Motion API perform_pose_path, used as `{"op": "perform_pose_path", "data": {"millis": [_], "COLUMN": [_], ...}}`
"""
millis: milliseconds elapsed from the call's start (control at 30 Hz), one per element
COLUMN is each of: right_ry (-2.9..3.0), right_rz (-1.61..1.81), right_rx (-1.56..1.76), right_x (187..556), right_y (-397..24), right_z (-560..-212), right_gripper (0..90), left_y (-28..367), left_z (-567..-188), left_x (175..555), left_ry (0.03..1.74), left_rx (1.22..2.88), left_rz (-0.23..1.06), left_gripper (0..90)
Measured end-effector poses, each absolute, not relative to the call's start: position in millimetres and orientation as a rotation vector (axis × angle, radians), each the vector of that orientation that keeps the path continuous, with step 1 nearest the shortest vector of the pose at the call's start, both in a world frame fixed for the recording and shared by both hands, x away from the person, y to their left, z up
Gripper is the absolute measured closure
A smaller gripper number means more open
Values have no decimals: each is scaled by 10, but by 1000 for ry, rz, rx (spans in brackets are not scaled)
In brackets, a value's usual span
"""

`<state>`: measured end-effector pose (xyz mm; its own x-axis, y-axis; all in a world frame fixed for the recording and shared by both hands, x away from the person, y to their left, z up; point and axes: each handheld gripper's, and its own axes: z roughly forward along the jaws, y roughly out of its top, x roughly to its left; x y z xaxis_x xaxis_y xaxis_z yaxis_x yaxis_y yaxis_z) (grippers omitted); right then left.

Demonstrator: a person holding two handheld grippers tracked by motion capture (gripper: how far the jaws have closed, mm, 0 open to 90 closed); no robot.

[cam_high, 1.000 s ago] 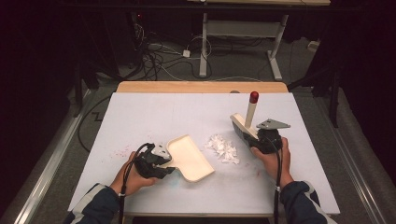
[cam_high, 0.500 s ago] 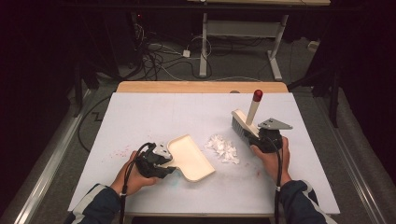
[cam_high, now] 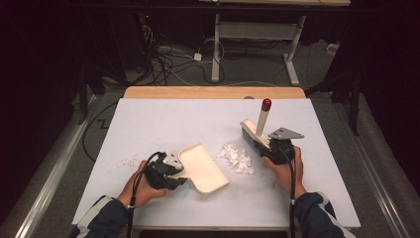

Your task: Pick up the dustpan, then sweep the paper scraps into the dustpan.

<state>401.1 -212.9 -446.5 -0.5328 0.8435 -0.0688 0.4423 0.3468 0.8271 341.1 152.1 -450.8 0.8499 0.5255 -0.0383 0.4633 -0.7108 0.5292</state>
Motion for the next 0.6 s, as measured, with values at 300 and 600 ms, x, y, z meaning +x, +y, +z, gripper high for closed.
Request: {"op": "perform_pose_path", "data": {"millis": [300,600], "right_ry": [2091,2094], "right_rz": [1129,1162], "right_rx": [1147,1129], "right_x": [3991,3922], "right_y": [-2128,-1981], "right_z": [-4498,-4547], "right_gripper": [680,677], "left_y": [1506,1461], "left_z": [-4516,-4523], "left_x": [3439,3442], "left_ry": [718,722], "left_rx": [2480,2481], "left_rz": [137,140], "left_gripper": [639,638]}}
